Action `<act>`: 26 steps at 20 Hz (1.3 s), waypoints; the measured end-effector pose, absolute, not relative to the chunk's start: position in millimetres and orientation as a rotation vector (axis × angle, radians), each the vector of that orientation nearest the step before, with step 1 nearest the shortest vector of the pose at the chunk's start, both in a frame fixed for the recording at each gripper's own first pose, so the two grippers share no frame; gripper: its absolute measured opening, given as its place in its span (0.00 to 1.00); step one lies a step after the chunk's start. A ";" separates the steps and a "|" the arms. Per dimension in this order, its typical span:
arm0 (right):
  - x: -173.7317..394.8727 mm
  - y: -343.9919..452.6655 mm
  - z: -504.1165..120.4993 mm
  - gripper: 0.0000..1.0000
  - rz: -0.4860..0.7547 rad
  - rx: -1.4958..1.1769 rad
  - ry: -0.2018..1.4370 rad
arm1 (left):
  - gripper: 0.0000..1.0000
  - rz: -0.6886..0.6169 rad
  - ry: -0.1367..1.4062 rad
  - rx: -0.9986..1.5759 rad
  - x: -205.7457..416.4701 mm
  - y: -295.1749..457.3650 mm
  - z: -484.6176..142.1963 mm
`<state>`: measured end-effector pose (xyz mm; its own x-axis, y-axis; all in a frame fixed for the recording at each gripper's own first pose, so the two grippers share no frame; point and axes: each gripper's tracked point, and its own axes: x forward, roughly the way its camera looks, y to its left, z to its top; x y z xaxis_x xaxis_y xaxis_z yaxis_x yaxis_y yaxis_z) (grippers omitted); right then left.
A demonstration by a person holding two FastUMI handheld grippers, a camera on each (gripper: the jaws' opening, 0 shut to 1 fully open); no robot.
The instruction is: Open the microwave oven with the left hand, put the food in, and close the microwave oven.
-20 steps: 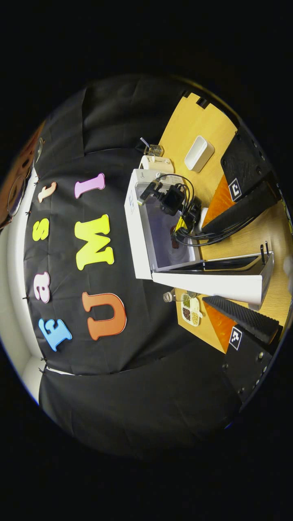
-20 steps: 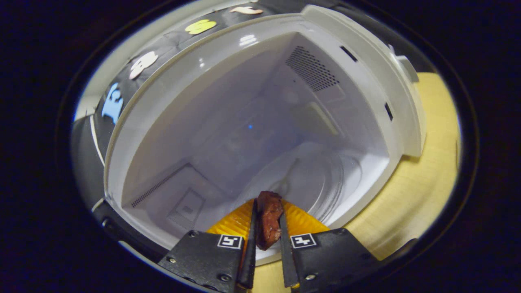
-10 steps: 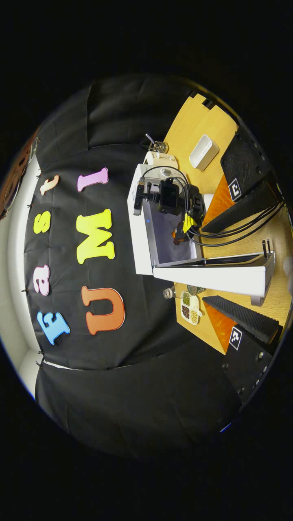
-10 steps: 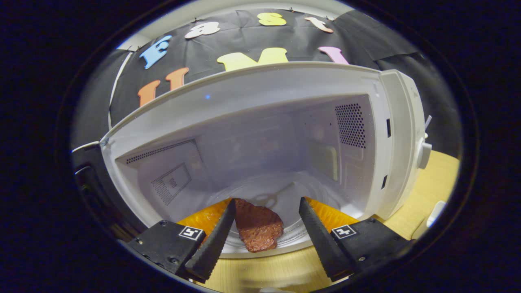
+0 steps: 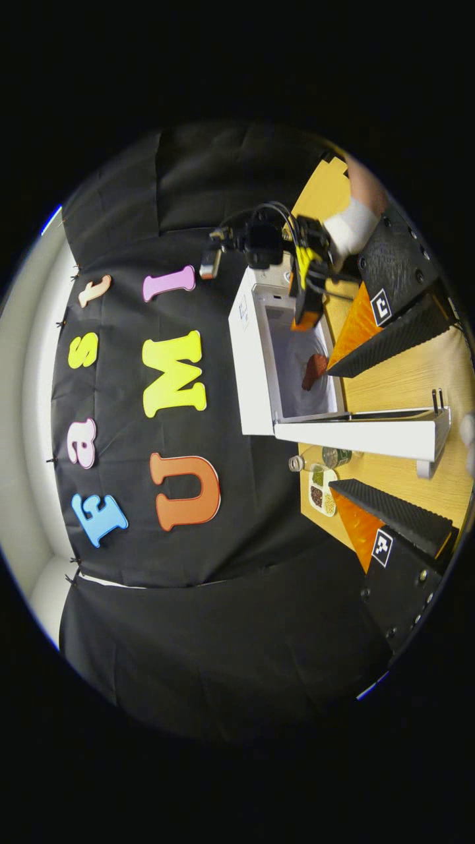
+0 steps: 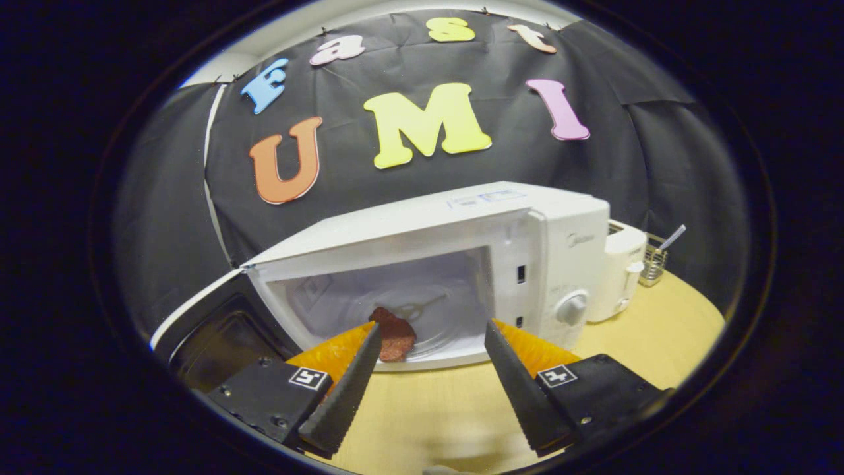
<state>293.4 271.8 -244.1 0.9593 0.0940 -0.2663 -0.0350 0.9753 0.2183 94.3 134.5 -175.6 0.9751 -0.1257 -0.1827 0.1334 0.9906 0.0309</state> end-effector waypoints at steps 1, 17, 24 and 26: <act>279.9 261.1 -233.3 1.00 0.075 0.196 0.284 | 0.95 -0.125 0.183 0.047 91.4 136.7 -172.7; 100.0 87.3 -104.5 1.00 0.009 0.085 0.250 | 1.00 -0.014 0.139 0.049 47.9 159.7 -152.6; 62.7 36.8 -91.3 1.00 -0.071 0.138 0.251 | 0.00 -0.001 0.162 0.017 44.1 189.4 -184.6; 58.3 34.5 -91.0 1.00 -0.071 0.126 0.260 | 0.00 0.026 0.183 0.023 45.8 204.8 -204.5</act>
<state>58.3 34.5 -91.0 0.9639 -0.0536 -0.2608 0.0862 0.9896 0.1153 45.8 204.8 -204.5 0.9830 0.0281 -0.1817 -0.0238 0.9994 0.0257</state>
